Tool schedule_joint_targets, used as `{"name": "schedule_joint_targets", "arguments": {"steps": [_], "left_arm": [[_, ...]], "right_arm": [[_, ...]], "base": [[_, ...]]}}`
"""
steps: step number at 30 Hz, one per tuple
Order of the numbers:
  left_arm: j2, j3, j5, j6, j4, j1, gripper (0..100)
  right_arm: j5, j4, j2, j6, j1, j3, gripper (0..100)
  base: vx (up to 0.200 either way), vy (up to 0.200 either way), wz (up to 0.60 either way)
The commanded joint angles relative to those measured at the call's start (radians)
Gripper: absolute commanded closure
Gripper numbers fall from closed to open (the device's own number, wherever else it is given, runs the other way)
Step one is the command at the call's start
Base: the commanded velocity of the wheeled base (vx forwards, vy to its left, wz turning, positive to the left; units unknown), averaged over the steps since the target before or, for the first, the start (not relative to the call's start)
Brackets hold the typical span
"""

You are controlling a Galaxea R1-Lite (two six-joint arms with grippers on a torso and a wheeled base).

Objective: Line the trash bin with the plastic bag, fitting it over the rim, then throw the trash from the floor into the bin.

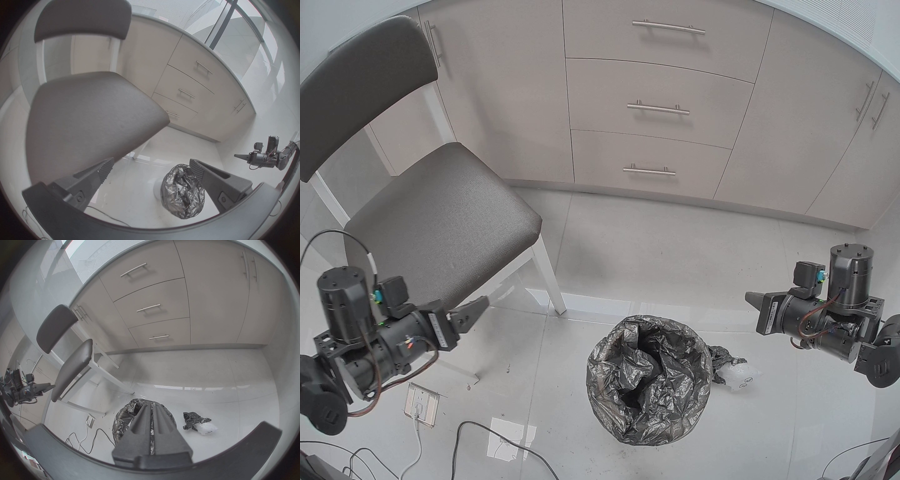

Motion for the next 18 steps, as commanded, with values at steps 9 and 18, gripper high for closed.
{"name": "schedule_joint_targets", "arguments": {"steps": [9, 18], "left_arm": [[-1.088, -0.045, 0.077, 0.108, 0.995, 0.150, 0], [-1.334, 0.012, 0.080, 0.117, 1.162, 0.223, 0]], "right_arm": [[0.003, 0.002, -0.204, -0.008, -0.047, 0.105, 100], [0.012, 0.002, -0.268, -0.005, -0.047, 0.147, 100]], "base": [[0.000, 0.000, 0.00], [0.000, 0.000, 0.00]]}}
